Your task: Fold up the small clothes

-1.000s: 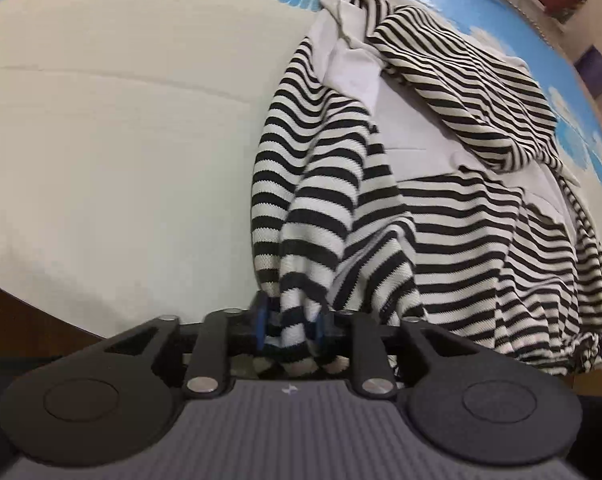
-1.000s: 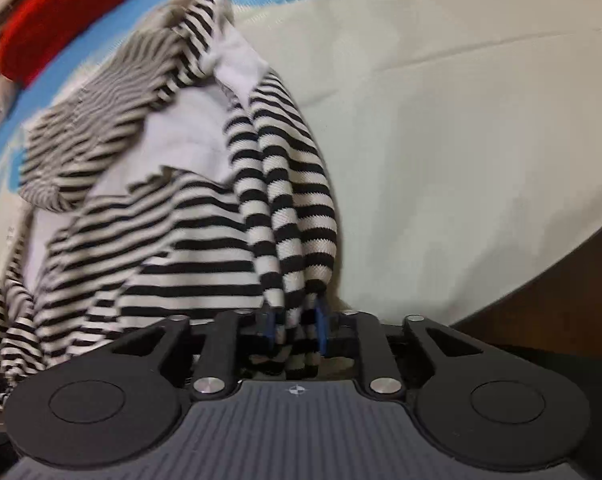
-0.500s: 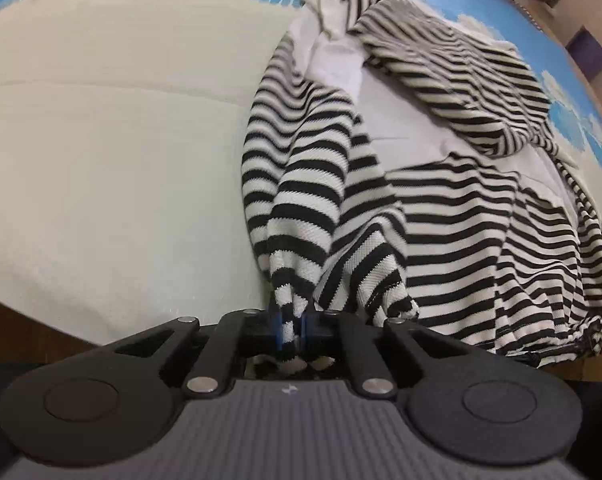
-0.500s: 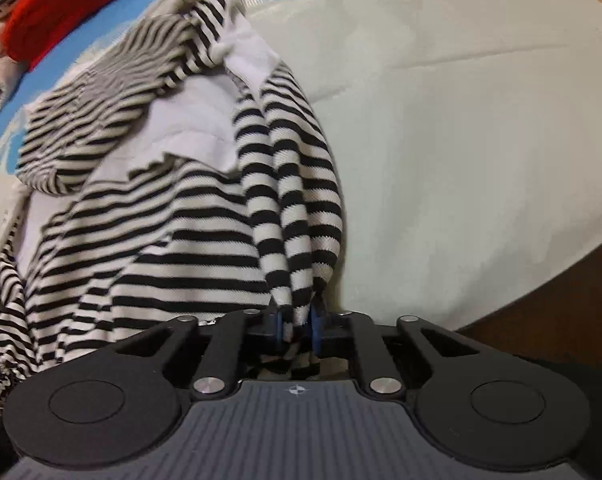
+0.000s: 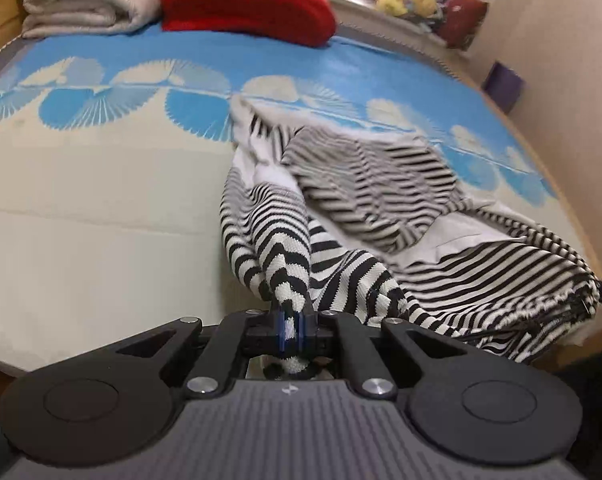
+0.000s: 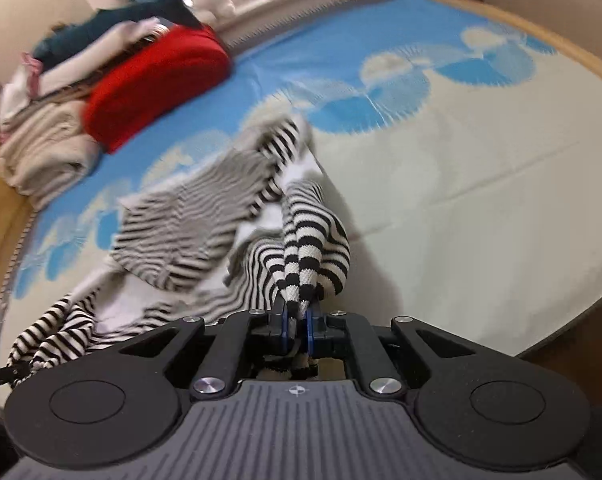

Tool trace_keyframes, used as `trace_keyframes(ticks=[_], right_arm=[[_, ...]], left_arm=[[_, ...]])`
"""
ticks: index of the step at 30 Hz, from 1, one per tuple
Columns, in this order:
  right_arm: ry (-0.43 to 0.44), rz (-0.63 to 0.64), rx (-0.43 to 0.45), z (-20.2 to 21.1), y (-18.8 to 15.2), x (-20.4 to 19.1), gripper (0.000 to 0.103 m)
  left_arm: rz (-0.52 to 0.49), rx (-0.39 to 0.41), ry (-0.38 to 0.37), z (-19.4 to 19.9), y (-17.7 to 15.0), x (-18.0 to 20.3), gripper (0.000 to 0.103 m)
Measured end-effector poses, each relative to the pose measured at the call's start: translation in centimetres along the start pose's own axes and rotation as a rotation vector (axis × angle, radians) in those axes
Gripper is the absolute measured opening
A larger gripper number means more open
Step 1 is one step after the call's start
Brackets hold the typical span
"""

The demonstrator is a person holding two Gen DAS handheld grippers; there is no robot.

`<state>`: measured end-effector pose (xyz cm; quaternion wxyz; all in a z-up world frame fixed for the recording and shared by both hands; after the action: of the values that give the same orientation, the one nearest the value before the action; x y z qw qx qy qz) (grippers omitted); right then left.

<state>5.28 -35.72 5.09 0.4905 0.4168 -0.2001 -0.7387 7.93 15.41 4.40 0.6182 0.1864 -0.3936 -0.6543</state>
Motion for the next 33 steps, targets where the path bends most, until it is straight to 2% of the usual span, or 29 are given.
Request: trace_keyframes(ticks=[5, 7, 9, 13, 17, 18, 21, 23, 24, 25, 26, 28, 29, 33], right_arm=[[0.076, -0.014, -0.024, 6.8, 1.1, -0.6, 0.007], [0.077, -0.01, -0.042, 7.9, 1.3, -0.7, 0.007], [0.072, -0.023, -0.069, 7.2, 1.4, -0.9, 0.007], [0.04, -0.013, -0.091, 2.6, 2.8, -1.2, 0.007], [0.029, -0.008, -0.109, -6.5, 5.8, -1.7, 0.009], [0.027, 0.0, -0.1, -8.7, 6.5, -1.9, 0.013], [-0.057, 0.022, -0.02, -14.2, 8.1, -1.8, 0.041], [-0.099, 0.046, 0.025, -16.0, 8.3, -1.0, 0.042], [-0.1, 0.049, 0.045, -16.4, 7.9, -0.4, 0.042], [-0.088, 0.051, 0.044, -16.6, 7.3, 0.1, 0.041], [-0.107, 0.055, -0.016, -17.3, 7.1, 0.3, 0.042], [-0.058, 0.063, -0.01, -17.0, 6.9, 0.1, 0.041], [-0.027, 0.106, -0.013, -16.9, 6.8, -0.4, 0.041], [-0.002, 0.226, -0.07, -18.0, 5.3, -1.7, 0.041]], left_arm=[[-0.01, 0.0, -0.099, 6.8, 0.5, -0.1, 0.006], [-0.003, 0.0, -0.123, 7.7, 0.8, -0.2, 0.006], [0.01, -0.007, -0.123, 7.0, 1.2, -0.4, 0.006], [0.049, -0.017, -0.109, 1.6, 3.5, -1.6, 0.006], [0.135, -0.04, -0.059, -7.5, 7.0, -4.3, 0.009], [0.164, -0.056, -0.049, -9.8, 7.7, -5.0, 0.012], [0.241, -0.067, 0.019, -14.9, 9.3, -7.3, 0.019], [0.316, -0.014, 0.019, -15.4, 9.1, -8.7, 0.037], [0.36, -0.01, 0.005, -15.4, 8.7, -9.2, 0.038], [0.381, -0.046, -0.003, -15.6, 8.6, -9.4, 0.038], [0.366, -0.052, -0.022, -15.3, 8.6, -9.0, 0.038], [0.265, -0.032, -0.057, -14.8, 9.1, -7.6, 0.038], [0.209, -0.029, -0.078, -14.7, 9.1, -6.8, 0.038], [0.073, -0.117, -0.114, -15.7, 7.7, -4.7, 0.038]])
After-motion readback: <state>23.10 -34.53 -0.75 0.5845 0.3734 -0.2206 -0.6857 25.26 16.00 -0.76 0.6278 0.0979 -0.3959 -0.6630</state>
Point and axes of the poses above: each gripper's, at about its wrist camera, not at the fingertips, and z roughly against the way its jaws point, x to its right, y to its top, the point moved 1 cm from there along -z, roughly the way its jaws point, and after that the axes turned 13 degrees about x, right-handed, at the moved point
